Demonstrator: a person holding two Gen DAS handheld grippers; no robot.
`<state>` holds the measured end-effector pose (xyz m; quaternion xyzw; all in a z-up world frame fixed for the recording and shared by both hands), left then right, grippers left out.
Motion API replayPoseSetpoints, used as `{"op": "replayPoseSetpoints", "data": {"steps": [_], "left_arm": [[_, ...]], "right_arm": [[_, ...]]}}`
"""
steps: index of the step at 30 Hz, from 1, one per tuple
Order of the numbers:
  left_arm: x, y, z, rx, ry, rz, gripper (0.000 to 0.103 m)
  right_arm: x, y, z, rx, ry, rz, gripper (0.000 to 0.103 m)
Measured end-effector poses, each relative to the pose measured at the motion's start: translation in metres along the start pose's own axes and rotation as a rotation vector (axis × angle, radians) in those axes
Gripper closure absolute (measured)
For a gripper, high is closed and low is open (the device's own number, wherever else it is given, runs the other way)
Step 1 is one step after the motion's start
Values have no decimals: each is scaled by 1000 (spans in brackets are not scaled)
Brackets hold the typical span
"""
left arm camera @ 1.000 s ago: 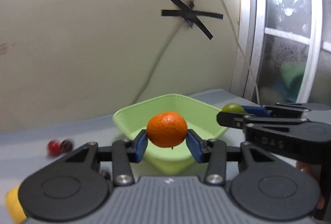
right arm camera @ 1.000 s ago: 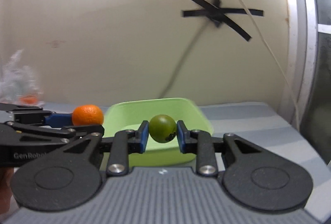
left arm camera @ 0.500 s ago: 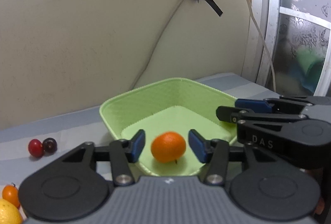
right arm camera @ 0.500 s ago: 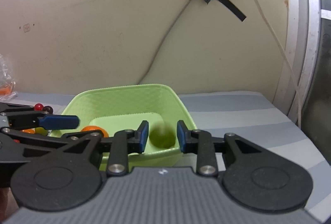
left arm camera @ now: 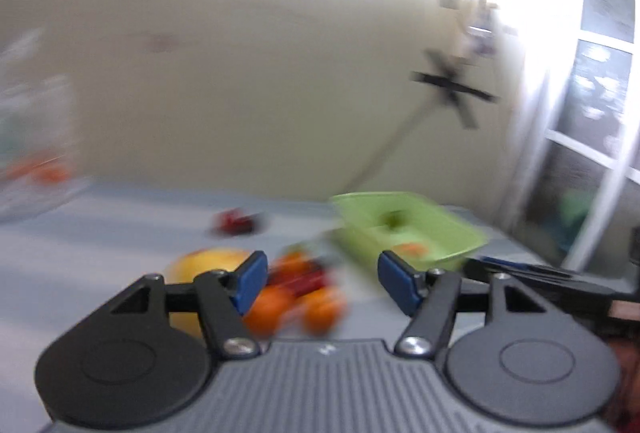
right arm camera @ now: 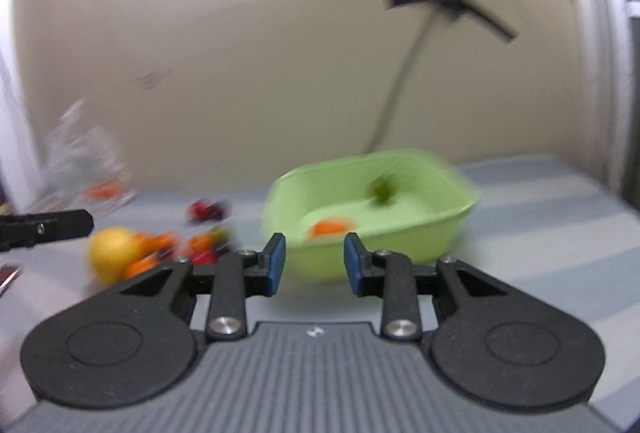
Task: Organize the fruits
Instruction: 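Move both open grippers back toward the fruit pile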
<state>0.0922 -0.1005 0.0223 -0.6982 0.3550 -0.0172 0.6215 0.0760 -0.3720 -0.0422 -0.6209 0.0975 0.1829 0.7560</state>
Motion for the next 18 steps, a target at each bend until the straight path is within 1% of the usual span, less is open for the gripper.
{"op": "replayPoseSetpoints", "data": {"steps": [2,3,6,8,11,13,14,16,18], "left_arm": [[-19,14,38,-40,-95,11,40],[-25,20,54,-68,-126,19,40],[-38,33,88,-160,-166,33,40],[-44,40,101,-196,-163,29,40],[-44,44,105,-199,-146,19,40],[-42,45,107,-192,-140,17,40],[-36,47,101,-190,-138,20,40],[-35,49,102,-200,-121,16,40],[-35,51,102,-213,-111,14,40]], "right_arm": [[6,11,22,-10,-58,41,68],[9,15,34,-22,-79,55,68],[21,23,63,-75,-107,85,68],[34,24,78,-95,-124,108,67],[48,22,94,-148,-117,117,64],[57,18,109,-214,-116,118,63],[58,18,116,-252,-121,116,63],[61,17,132,-341,-138,110,63],[65,17,142,-397,-147,111,62]]}}
Point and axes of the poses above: each gripper's, at about its wrist camera, not at the fingertips, and x roughly the way its jaws point, z to its left, y to its underside, the point moved 7 cm from there along x, roughly the way its jaws point, and after that the axes turned 1 degree about -y, right-handed, at the moved point
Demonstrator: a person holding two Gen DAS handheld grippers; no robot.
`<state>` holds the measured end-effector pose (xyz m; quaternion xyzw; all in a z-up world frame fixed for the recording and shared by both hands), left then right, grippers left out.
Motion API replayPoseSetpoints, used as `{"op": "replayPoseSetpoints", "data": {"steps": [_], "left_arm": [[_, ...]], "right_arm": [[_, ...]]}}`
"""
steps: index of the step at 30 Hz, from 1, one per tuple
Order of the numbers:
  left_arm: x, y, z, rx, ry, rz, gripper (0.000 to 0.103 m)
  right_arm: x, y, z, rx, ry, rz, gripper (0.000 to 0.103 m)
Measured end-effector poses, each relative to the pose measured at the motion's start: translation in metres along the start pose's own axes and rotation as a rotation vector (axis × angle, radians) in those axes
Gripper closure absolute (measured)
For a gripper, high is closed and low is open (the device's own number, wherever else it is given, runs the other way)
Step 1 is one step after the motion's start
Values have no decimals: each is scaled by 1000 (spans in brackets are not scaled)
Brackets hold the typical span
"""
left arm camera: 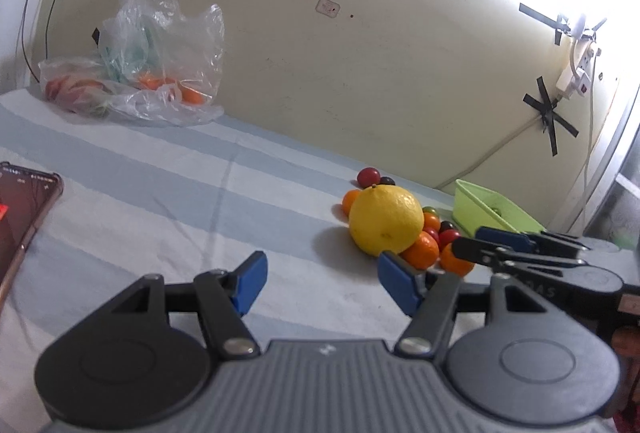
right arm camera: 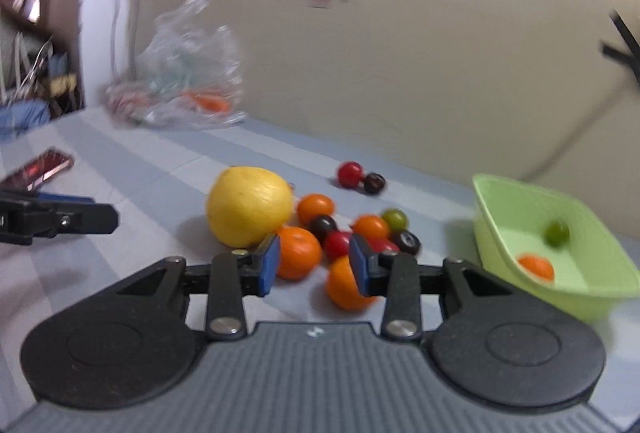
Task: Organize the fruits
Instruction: 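Move both open grippers back toward the fruit pile, then grasp a second tangerine with the left gripper while the right gripper grasps a red cherry tomato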
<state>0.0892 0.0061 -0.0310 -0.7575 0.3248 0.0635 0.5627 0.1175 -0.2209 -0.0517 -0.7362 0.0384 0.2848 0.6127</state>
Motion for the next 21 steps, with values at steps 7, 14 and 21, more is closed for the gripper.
{"op": "replayPoseSetpoints", "data": {"steps": [7,14,21], "left_arm": [[3,3,0,-18,44,18,40],[7,6,-43,83,130,41,42],[42,13,-142,406,185,23,42]], "right_arm": [[16,1,6,-65,-8,35,62],[6,4,-64,193,58,24,63],[22,5,-88,383,-33,107,63]]}}
Point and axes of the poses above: each gripper's, at about its wrist camera, not at the fingertips, and x roughly the way its jaws point, z to its left, y to its underside, the point moved 7 cm from there along x, roughly the way its jaws point, and after that the axes turned 1 degree about -y, right-handed, at the moved point
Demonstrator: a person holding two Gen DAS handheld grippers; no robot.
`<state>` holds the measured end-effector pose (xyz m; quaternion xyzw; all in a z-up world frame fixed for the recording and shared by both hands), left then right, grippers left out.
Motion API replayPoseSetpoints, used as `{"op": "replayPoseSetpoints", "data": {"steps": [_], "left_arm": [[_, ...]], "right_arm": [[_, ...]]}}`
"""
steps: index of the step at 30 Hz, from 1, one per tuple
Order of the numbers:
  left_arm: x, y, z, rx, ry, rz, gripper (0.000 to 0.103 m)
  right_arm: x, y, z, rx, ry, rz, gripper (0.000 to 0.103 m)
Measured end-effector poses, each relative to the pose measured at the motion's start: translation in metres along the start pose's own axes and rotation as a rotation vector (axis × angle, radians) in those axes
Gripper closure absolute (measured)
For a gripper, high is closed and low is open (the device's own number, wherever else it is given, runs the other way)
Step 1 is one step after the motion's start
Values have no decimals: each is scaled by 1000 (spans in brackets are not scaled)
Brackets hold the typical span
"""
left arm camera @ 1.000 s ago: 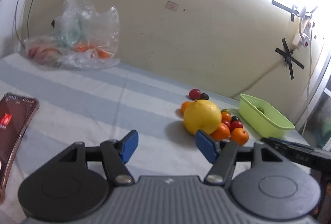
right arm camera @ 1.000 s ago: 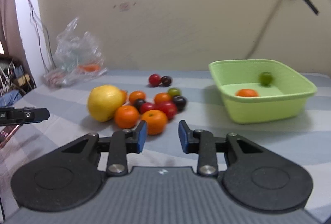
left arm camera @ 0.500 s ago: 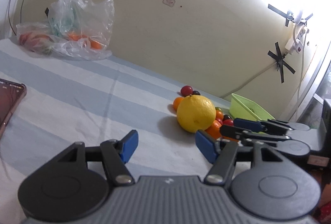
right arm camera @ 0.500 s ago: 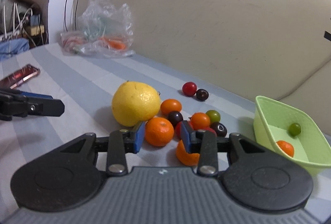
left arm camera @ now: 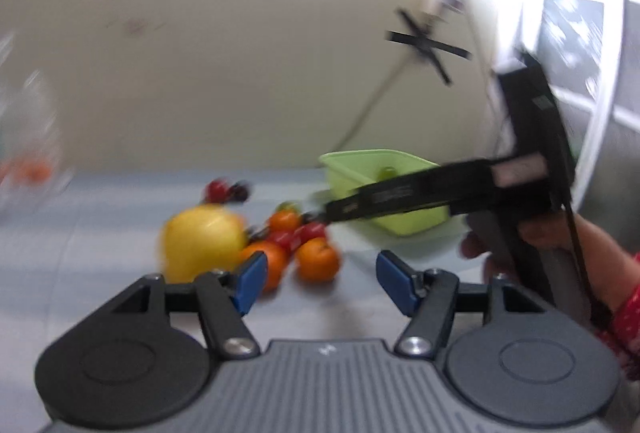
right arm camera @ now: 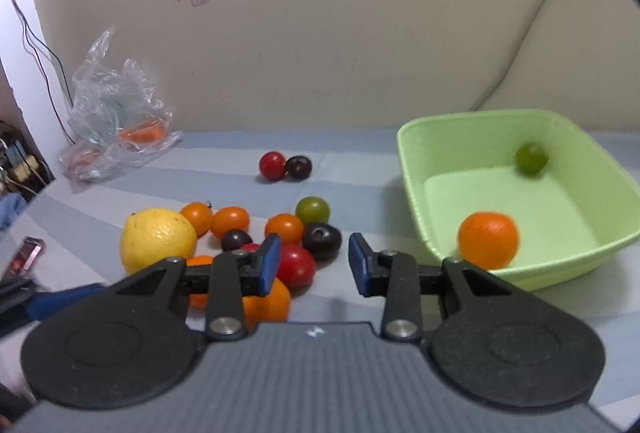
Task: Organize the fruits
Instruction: 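Grasp a second tangerine with the left gripper while the right gripper grasps a red cherry tomato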
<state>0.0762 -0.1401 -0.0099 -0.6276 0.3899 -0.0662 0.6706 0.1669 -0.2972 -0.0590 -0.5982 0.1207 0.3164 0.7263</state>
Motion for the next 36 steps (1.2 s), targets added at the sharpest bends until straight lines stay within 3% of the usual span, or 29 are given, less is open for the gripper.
{"op": "replayPoseSetpoints", "data": {"steps": [4,7,13,18,22,27,31,32,36], "left_arm": [[36,-9,-24,151,-50,-16,42],[60,-6,-28,221,-90,21,44],[75,5,-12,155,-120,124,64],[68,10,-14,188,-135,125,67],[38,19,-19,172,-69,125,67],[6,36,-16,159,-60,139,67],[8,35,-13,146,-82,129,65],[10,34,-13,144,-83,128,65],[24,30,-16,144,-69,151,64]], "right_arm": [[-8,-6,-4,35,-14,-18,63],[-24,-8,-11,65,-16,-58,63],[-35,-6,-18,63,-4,-94,62],[-25,-3,-9,13,-28,-68,63],[-13,4,2,0,-59,-26,63],[6,14,14,-37,-57,29,63],[26,17,16,-58,-26,56,63],[27,17,15,-63,-18,53,71],[12,18,9,-68,2,36,71]]}}
Point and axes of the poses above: each gripper's, at about its wrist camera, not at the fingertips, and x roughly the way its jaws point, z to its left, y to its underside, the point moved 7 cm from there along x, roughly the way its jaws point, and after that the axes turned 1 degree about -y, right-handed, at the moved point
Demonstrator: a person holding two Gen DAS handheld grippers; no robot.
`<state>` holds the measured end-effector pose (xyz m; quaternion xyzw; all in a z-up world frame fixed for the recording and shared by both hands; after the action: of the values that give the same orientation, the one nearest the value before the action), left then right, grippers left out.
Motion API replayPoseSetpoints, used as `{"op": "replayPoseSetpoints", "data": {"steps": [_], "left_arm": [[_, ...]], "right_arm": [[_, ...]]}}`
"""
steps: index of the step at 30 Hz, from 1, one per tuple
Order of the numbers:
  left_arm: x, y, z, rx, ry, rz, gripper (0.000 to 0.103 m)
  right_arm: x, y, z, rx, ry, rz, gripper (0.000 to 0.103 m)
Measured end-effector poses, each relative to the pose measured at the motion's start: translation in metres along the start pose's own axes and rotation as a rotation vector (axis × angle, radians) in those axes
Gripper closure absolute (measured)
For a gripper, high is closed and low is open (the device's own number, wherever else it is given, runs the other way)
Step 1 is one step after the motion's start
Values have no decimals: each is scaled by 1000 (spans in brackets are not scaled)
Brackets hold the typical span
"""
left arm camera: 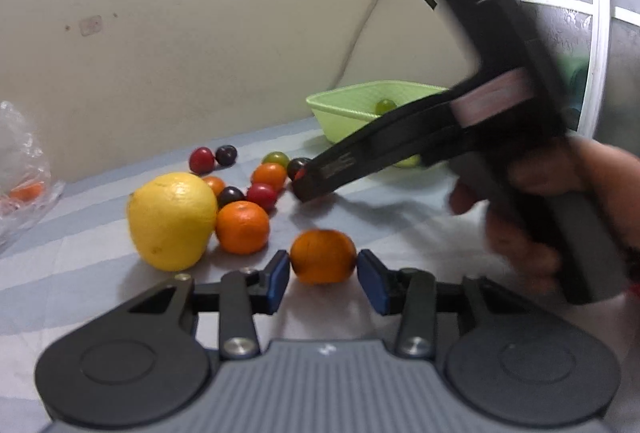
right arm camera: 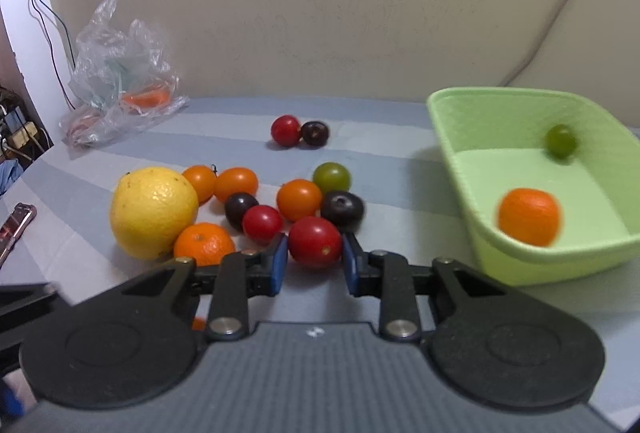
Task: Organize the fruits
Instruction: 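Grasp a second tangerine with the left gripper while the right gripper grasps a red cherry tomato, then carry both fruits over the green basket and open both grippers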
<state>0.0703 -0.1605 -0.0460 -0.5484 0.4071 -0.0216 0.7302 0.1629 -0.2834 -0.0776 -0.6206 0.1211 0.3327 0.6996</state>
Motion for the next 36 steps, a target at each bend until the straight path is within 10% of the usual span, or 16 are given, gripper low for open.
{"op": "replayPoseSetpoints", "data": {"steps": [14,23,36], "left_arm": [[18,-10,-4,-13,2,21,66],[22,-69,-12,-21,48,-75,67],[143,-154,-38,-41,139,5,66]], "right_arm": [[-67,51,-42,80,31,-39,71],[-100,9,-74,109,71,-228,71],[-54,-17,-158,112,272,-240,69]]}}
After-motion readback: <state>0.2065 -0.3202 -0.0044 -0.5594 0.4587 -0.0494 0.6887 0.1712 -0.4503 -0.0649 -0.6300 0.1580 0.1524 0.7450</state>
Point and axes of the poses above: each gripper's, at about its wrist camera, not at the fingertips, and x roughly the way its jaws point, z to its left, y to its underside, the point moved 7 cm from there along x, roughly the way its jaws point, and after that the axes turned 1 degree about -y, right-handed, at the moved point
